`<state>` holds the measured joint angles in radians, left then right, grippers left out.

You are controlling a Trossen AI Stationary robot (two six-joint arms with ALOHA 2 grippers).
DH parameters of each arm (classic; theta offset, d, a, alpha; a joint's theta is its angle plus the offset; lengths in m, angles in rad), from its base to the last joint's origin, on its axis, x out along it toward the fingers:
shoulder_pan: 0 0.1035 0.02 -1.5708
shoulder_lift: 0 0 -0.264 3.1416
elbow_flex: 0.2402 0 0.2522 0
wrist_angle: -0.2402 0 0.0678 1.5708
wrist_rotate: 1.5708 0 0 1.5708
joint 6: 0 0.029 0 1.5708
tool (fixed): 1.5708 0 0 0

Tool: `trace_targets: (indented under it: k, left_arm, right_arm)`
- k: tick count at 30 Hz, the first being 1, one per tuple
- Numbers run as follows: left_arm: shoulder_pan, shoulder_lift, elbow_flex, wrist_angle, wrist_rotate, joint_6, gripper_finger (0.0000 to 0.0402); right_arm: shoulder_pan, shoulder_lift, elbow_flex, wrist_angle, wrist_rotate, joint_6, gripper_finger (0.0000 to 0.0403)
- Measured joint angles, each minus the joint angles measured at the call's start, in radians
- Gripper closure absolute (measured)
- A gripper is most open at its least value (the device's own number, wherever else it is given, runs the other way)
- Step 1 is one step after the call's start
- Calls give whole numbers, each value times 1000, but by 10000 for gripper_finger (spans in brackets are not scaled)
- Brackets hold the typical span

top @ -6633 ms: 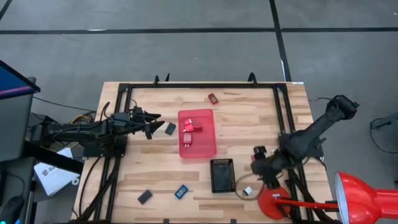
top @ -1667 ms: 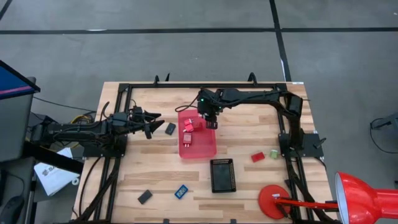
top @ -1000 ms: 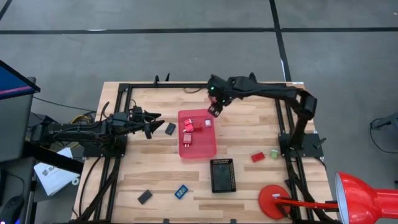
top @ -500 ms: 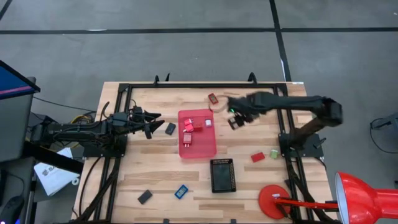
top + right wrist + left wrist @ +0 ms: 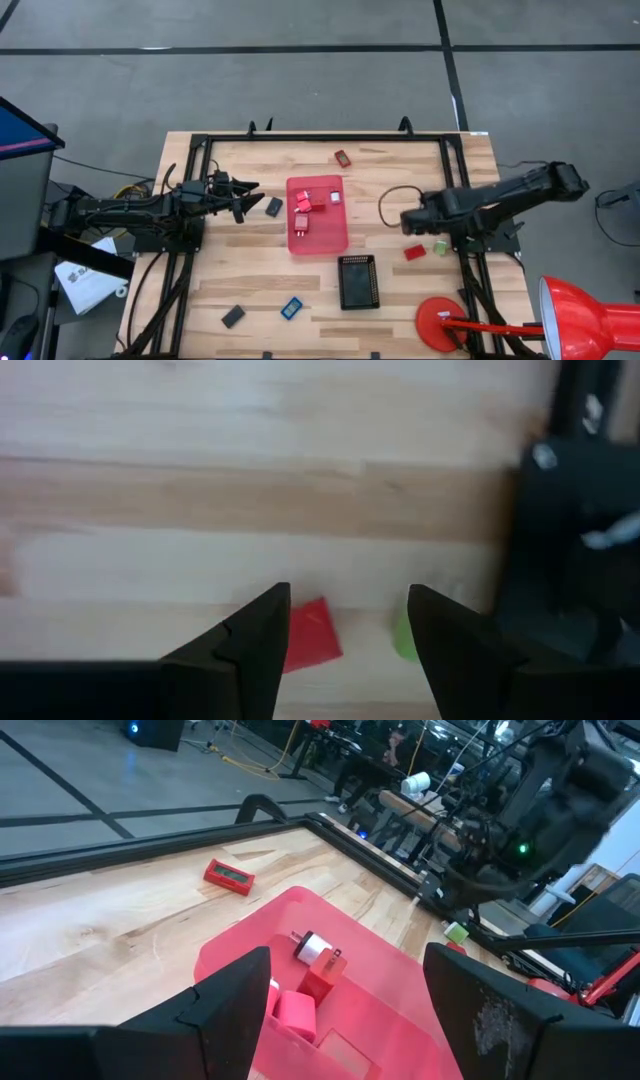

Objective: Pick & Place Office items
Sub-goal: Put the green charger adapter into the pink bin

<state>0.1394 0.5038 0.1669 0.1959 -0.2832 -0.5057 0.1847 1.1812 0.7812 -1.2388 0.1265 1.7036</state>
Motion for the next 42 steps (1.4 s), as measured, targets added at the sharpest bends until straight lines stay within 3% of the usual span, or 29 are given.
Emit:
trace_targets:
  k: [19,29,42]
  left_arm:
    - [0,0,0,0,0,0,142]
    - [0,0,0,0,0,0,142]
    - [0,0,0,0,0,0,142]
  right_arm:
    - [161,278,-34,27,-71,457,202]
    - [179,292,-33,-36,-86,531,202]
    - [196,298,-83,7,-105,560,190]
